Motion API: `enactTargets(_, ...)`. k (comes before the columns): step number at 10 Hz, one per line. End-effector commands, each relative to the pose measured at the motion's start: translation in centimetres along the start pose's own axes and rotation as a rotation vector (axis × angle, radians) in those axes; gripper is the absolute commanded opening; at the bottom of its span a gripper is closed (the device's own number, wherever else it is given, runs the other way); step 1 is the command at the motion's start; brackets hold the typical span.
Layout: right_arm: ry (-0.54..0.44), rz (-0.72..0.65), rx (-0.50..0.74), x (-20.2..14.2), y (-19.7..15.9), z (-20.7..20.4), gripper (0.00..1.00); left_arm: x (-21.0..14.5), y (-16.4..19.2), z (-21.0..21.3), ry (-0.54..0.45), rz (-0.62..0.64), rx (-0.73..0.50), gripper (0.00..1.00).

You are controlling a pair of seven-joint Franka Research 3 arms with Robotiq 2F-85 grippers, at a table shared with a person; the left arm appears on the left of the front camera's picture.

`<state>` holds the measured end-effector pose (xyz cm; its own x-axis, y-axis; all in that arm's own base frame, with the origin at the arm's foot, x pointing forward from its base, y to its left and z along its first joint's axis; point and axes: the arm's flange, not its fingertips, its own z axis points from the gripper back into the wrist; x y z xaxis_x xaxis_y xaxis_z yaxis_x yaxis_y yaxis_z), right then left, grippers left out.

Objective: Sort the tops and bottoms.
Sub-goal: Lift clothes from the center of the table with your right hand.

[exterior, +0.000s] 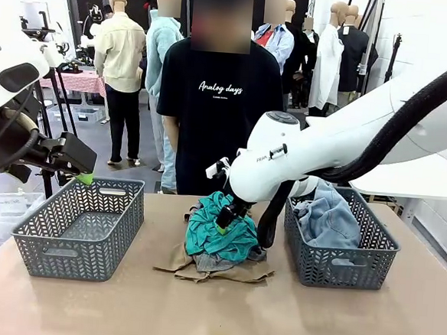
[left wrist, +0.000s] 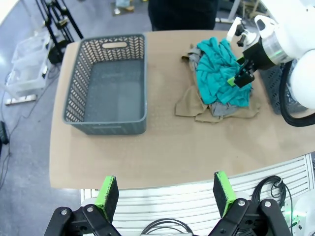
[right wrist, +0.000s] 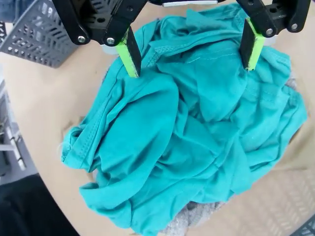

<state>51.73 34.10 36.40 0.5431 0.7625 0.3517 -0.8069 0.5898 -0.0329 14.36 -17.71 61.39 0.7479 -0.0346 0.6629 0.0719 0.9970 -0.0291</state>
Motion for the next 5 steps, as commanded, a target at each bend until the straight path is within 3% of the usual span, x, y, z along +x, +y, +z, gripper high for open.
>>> enactTargets(1,0.019,-0.017,0.009,0.84,-0.16,-0.45,1.0,0.0,0.22,0.29,0.008,-0.017,-0.011,1.0)
enactTargets(2,0.023,-0.01,0.011,0.89,-0.04,-0.46,1.0,0.0,0.22,0.29,0.008,-0.017,-0.011,1.0)
enactTargets(3,0.028,0.003,0.015,0.9,-0.04,-0.54,0.91,0.0,0.22,0.29,0.008,-0.017,-0.011,1.0)
enactTargets(5,0.036,0.009,0.02,1.04,0.3,-0.32,0.53,0.0,0.22,0.29,0.008,-0.017,-0.011,1.0)
